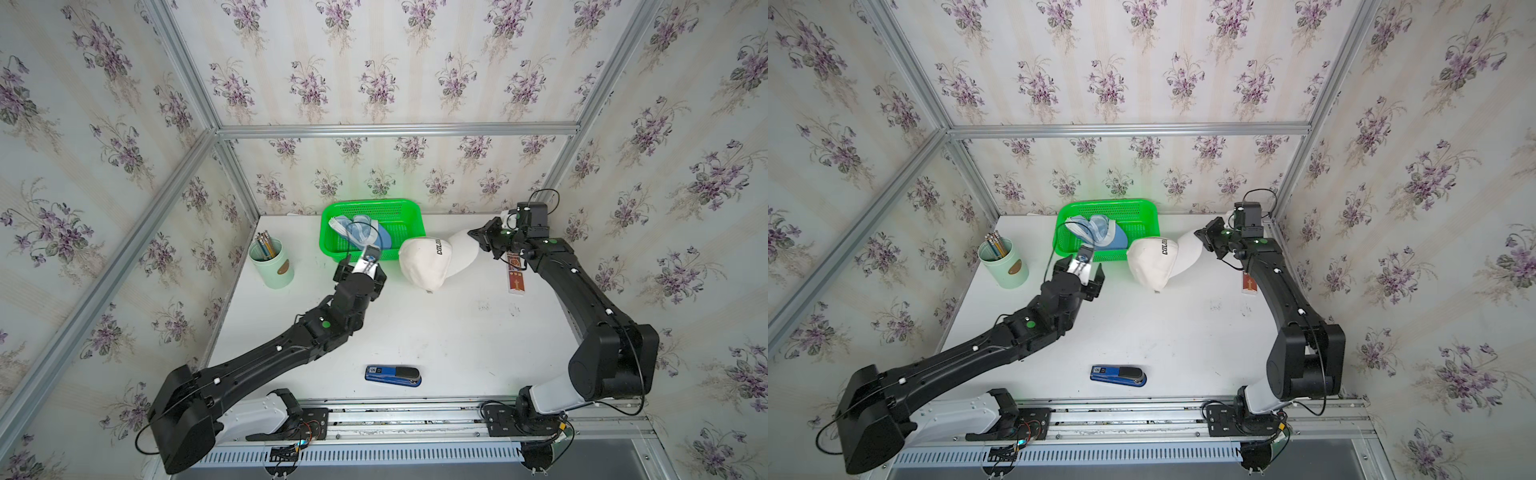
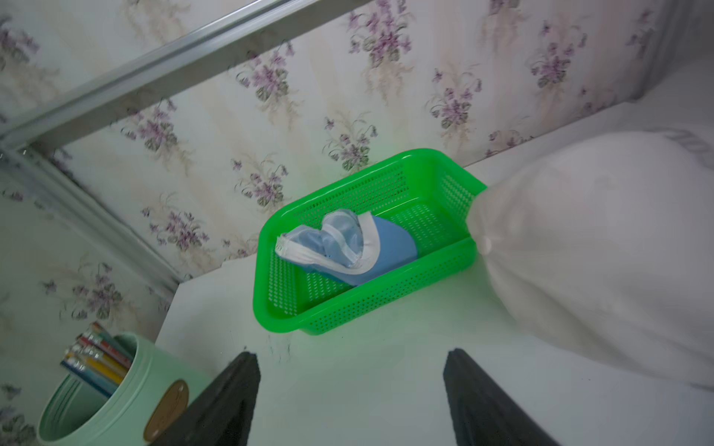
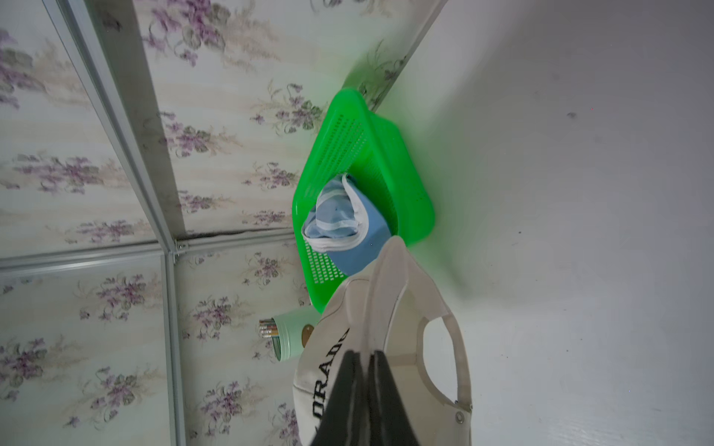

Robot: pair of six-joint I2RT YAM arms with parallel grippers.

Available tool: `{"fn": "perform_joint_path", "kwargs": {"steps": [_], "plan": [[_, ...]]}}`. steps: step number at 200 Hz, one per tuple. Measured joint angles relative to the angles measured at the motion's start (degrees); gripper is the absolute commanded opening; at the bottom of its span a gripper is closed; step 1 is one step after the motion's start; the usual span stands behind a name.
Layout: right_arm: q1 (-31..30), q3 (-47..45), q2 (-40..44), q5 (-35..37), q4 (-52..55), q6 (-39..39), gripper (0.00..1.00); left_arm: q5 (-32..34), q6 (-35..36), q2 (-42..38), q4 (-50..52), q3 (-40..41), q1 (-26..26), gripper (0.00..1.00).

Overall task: Turn the baseball cap inside out
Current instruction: Place the baseball cap at the center of the board.

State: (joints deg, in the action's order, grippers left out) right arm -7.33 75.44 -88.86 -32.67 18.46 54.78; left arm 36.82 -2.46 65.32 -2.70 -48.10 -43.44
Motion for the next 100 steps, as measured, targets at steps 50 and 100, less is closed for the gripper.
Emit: {"fn": "perform_joint_path", "kwargs": {"steps": [50, 100], "plan": [[-4.3, -3.6, -8.9, -15.3, -12.2, 3.8, 0.0, -4.8, -10.9, 1.7, 17.6, -7.1, 9.8, 0.79], [-3.8, -3.3, -15.8, -18.8, -13.9, 0.3, 0.0, -8.2, -14.5, 3.3, 23.4, -10.2, 12.4, 0.79]]}}
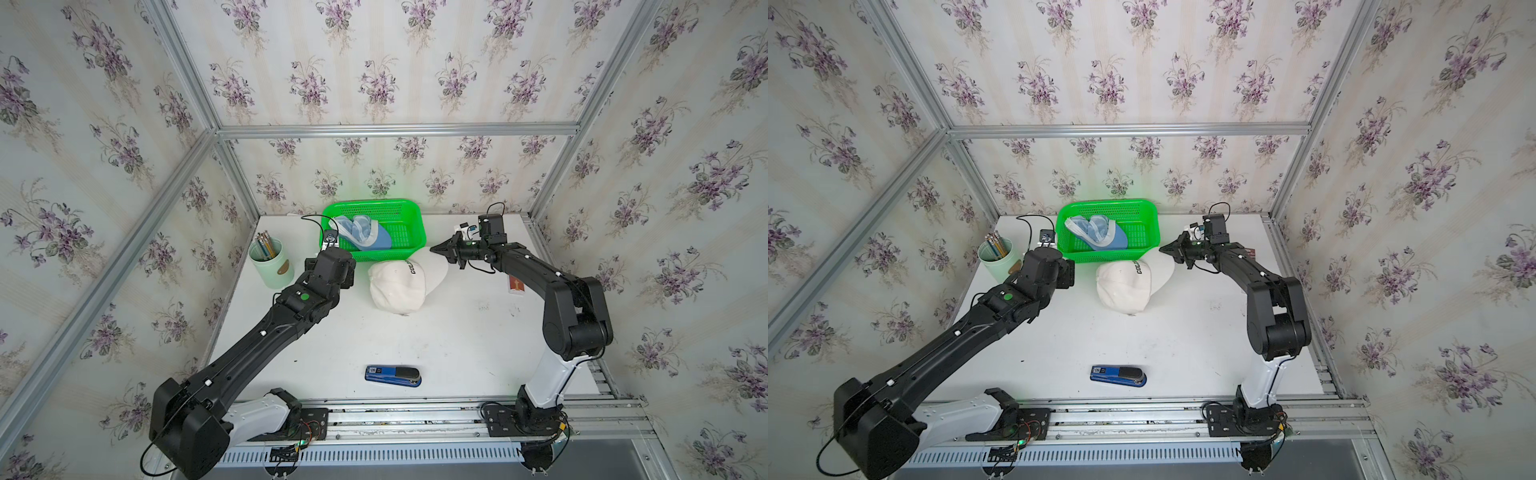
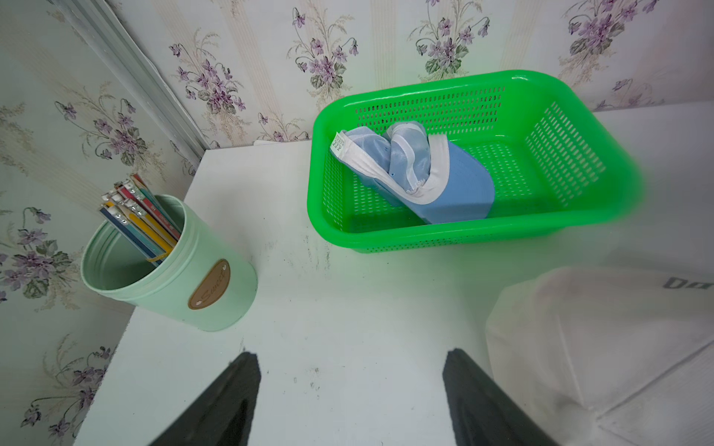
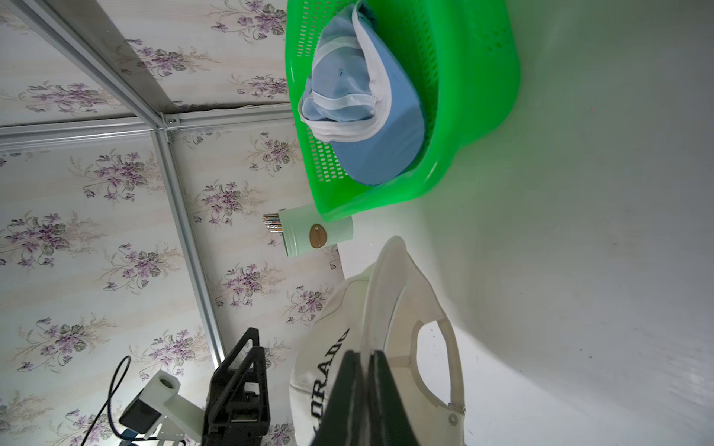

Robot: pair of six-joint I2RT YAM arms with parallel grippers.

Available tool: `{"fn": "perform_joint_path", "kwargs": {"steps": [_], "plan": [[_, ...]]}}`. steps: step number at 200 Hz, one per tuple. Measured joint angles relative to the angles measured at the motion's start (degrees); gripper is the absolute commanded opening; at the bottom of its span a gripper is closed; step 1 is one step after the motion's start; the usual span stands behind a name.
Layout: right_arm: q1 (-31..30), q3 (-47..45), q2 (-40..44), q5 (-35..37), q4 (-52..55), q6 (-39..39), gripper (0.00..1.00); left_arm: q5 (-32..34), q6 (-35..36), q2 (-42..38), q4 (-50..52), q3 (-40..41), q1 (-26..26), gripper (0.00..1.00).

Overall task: Turn the baseball cap inside out
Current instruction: Place the baseball cap at the center of the board.

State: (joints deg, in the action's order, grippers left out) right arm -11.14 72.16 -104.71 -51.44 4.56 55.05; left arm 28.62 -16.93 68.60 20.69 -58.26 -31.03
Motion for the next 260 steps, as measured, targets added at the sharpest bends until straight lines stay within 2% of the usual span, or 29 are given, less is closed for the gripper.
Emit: {"fn": "perform_joint_path", "kwargs": {"steps": [62, 73, 115, 129, 144, 161, 174, 205, 215, 260], "plan": [[4.8, -2.7, -2.8, -0.7, -2.3, -4.1, 0.0, -1.6, -0.1, 3.3, 1.2, -2.5, 0.2, 0.79], [5.7, -3.0, -3.2, -0.6, -2.4, -4.7, 0.05, -1.6, -0.1, 3.5, 1.1, -2.6, 0.2, 0.79], [8.3, -4.7, -4.9, -0.8, -4.8, -7.8, 0.11, -2.0, 0.5, 4.8, 1.1, -4.0, 0.1, 0.79], [9.7, -5.6, -5.5, -0.9, -5.1, -9.0, 0.17, -2.0, 0.6, 5.1, 1.1, -4.2, 0.1, 0.79], [10.9, -6.1, -5.9, -0.2, -4.7, -10.8, 0.3, -2.0, 1.1, 5.2, 1.0, -4.4, 0.1, 0.79], [11.2, -6.9, -5.7, 0.7, -4.8, -12.6, 0.39, -2.0, 1.6, 5.4, 0.9, -4.5, 0.1, 0.79], [11.1, -7.8, -5.5, 1.5, -4.5, -13.8, 0.42, -2.1, 1.6, 5.7, 0.9, -4.8, 0.1, 0.79], [11.4, -9.0, -4.2, 5.9, -1.8, -18.1, 0.5, -2.3, 2.0, 6.0, 0.5, -5.6, 0.1, 0.79], [11.5, -8.8, -3.3, 8.6, 0.2, -19.8, 0.54, -2.4, 2.0, 6.0, 0.5, -5.9, 0.1, 0.79], [11.9, -4.2, -0.2, 21.9, 9.3, -26.1, 0.58, -2.4, 2.5, 7.5, 0.5, -7.6, 0.1, 0.79]]}}
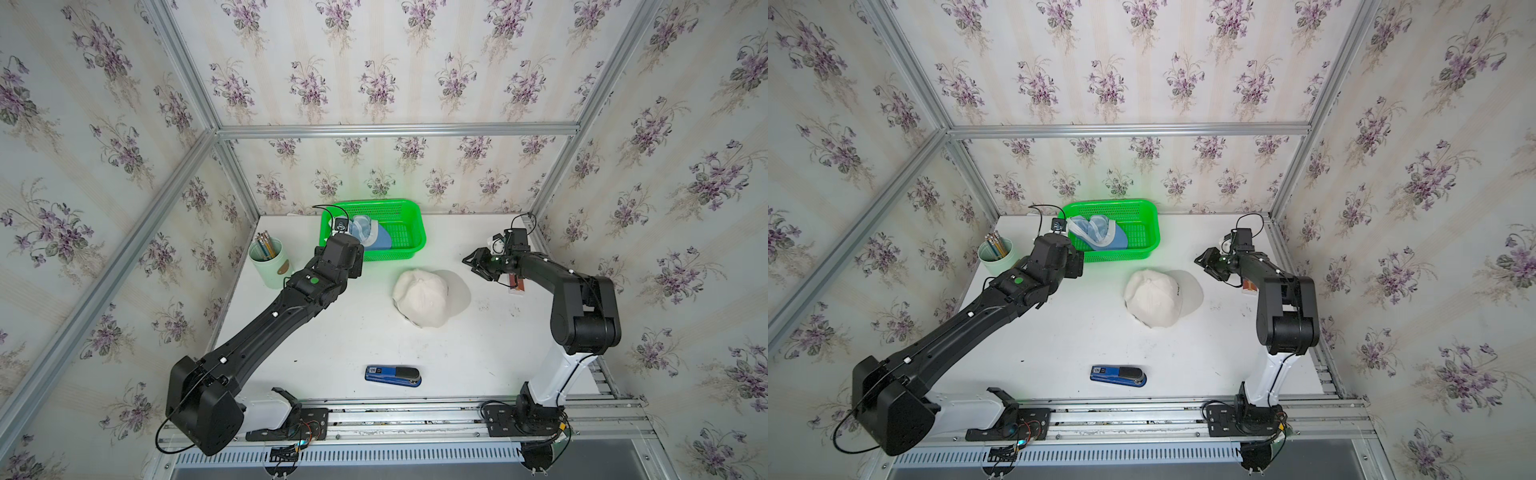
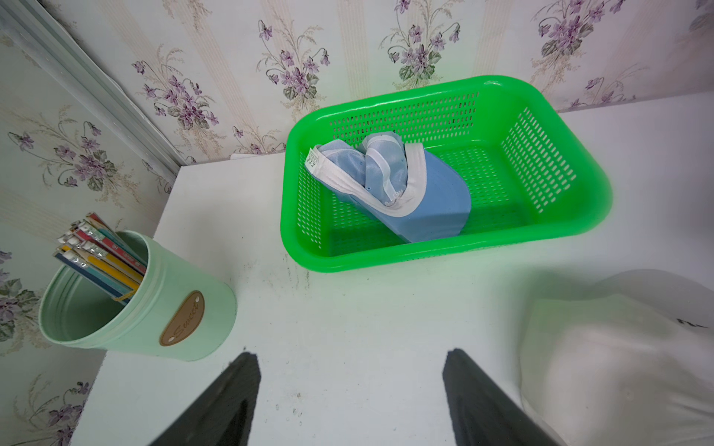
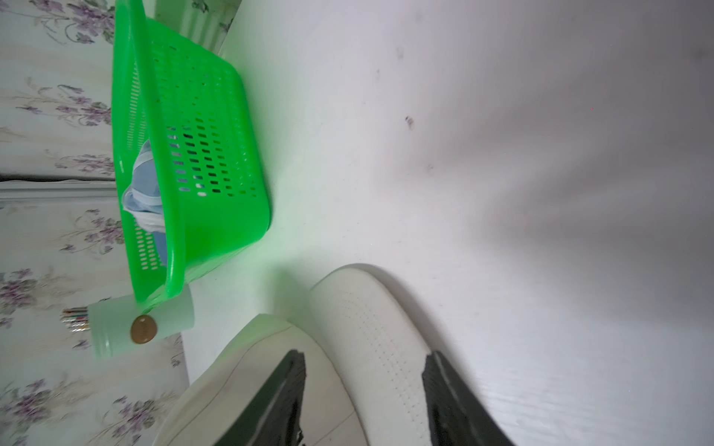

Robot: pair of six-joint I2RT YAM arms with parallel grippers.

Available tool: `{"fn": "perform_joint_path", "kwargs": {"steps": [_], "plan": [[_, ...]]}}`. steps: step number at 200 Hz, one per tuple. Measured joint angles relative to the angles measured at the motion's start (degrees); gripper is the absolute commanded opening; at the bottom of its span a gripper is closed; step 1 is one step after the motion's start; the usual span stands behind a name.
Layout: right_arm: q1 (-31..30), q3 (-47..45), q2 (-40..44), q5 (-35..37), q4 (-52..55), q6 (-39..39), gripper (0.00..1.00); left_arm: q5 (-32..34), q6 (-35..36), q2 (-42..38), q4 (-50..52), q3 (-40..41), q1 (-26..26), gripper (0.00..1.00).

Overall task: Turn the baseball cap inside out
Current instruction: Place the baseball cap at the center of the board, then pick up the baseball cap from the basket.

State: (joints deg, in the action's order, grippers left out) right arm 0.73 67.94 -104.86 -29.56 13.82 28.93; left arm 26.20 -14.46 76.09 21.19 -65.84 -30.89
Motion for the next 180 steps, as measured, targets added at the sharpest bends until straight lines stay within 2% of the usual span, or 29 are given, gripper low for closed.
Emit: {"fn": "perform_joint_path", "kwargs": {"steps": [15, 30, 59, 80, 109, 130, 180], "plan": [[-0.1, 1.2, 1.6, 3.2, 1.8, -0.5, 0.6, -0.2, 0.0, 1.9, 0.9, -2.1, 0.7, 0.8], [-1.8, 2.3, 4.3, 7.2, 3.4, -0.9, 0.62, -1.1, -1.0, 6.6, 3.3, -7.6, 3.6, 0.81], [-11.0, 7.3, 7.4, 14.8, 4.7, -3.4, 0.62, -4.8, -3.1, 18.6, 9.8, -21.8, 10.3, 0.8], [-17.2, 9.5, 8.9, 19.9, 5.7, -4.5, 0.62, -6.1, -3.5, 28.0, 14.0, -32.7, 12.1, 0.8], [-21.9, 9.1, 11.8, 24.0, 5.4, -5.1, 0.62, -10.1, -5.8, 39.8, 20.4, -45.4, 14.2, 0.79], [-23.6, 8.4, 13.4, 25.2, 5.2, -5.3, 0.62, -11.8, -10.6, 44.8, 24.5, -50.3, 16.1, 0.79], [-24.2, 6.5, 14.6, 24.7, 3.7, -5.6, 0.62, -15.8, -21.3, 51.2, 25.3, -53.7, 17.3, 0.76]]}}
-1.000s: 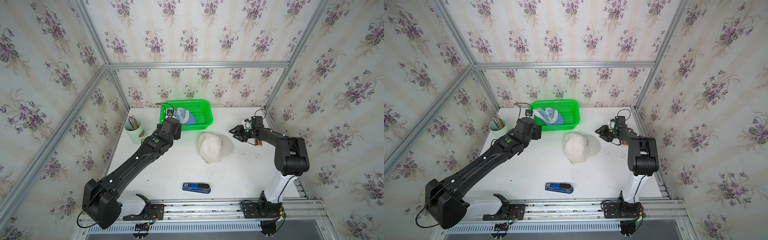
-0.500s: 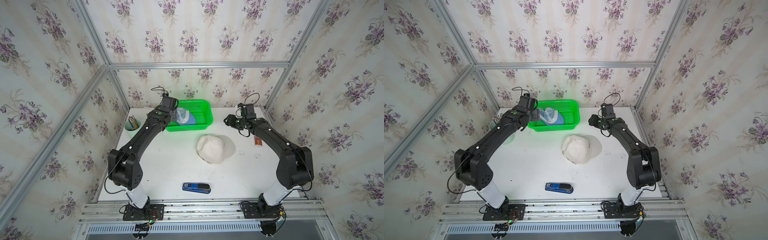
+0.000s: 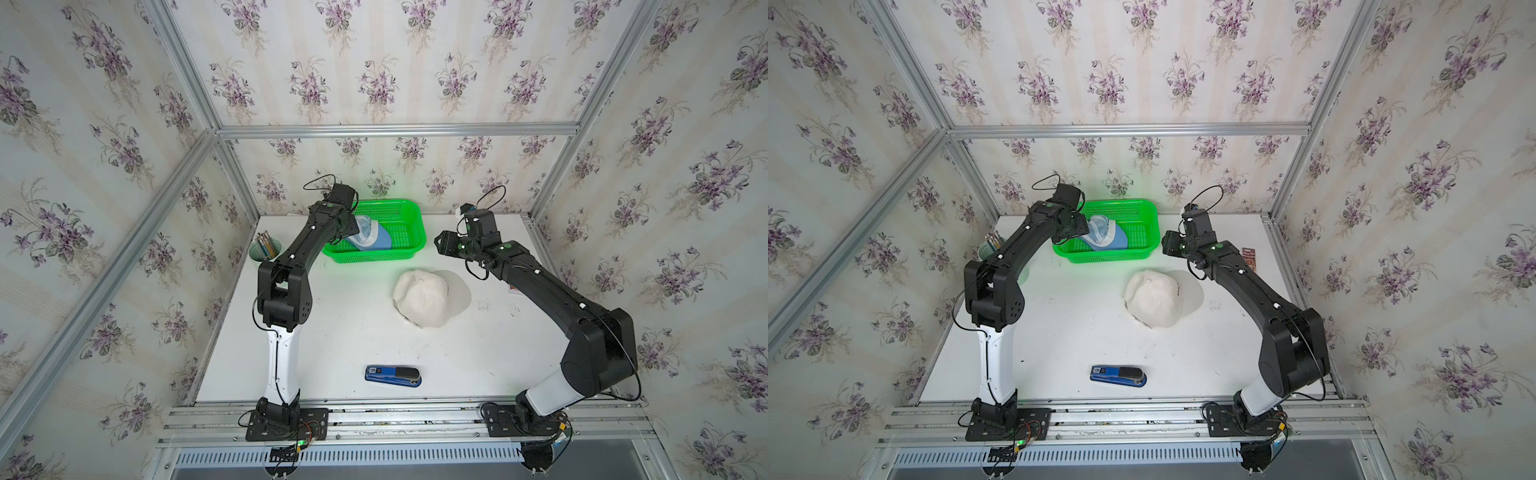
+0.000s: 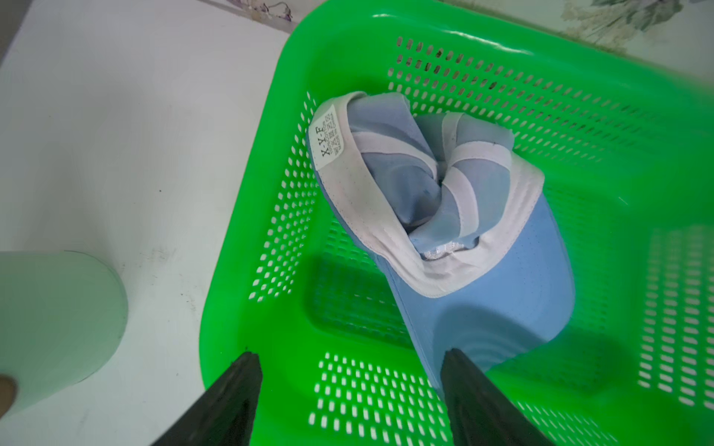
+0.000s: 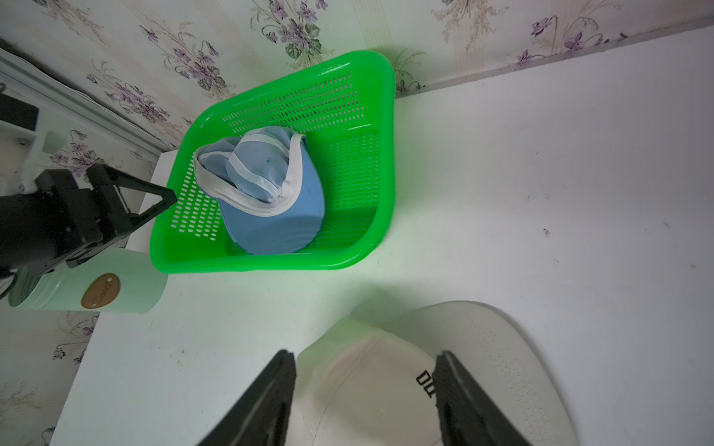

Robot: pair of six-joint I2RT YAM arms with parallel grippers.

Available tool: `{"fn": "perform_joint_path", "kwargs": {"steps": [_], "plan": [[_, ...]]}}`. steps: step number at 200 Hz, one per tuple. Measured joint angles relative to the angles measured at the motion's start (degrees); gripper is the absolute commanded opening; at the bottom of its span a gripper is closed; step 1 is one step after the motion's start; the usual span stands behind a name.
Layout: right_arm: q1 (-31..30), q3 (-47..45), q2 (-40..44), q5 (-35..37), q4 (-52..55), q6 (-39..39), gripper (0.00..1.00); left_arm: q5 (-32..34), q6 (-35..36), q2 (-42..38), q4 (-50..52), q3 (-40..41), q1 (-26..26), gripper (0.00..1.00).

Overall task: Turn the baseball cap inside out
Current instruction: Pick up the baseball cap from the basket.

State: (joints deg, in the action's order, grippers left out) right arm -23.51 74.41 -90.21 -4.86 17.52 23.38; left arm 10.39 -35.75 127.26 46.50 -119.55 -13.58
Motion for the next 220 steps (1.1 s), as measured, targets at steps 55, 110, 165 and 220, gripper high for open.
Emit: {"fn": "perform_joint_path", "kwargs": {"steps": [55, 110, 165, 220], "plan": [[-0.1, -2.3, 1.2, -1.3, -1.2, -0.9, 0.62, 0.0, -4.9, 6.4, -4.3, -2.4, 0.4, 0.7], [-0.1, -2.3, 0.7, -3.6, -2.3, -1.1, 0.62, 1.2, -5.0, 10.9, -9.3, -4.2, 1.1, 0.5], [-0.1, -1.8, 1.3, -4.5, -2.2, -2.0, 0.62, 0.0, -3.6, 13.5, -12.0, -5.4, 1.2, 0.17], [-0.1, -1.9, 1.9, -4.6, -1.6, -2.4, 0.62, -4.2, 2.8, 7.8, -17.6, 0.1, -0.1, 0.0]]}}
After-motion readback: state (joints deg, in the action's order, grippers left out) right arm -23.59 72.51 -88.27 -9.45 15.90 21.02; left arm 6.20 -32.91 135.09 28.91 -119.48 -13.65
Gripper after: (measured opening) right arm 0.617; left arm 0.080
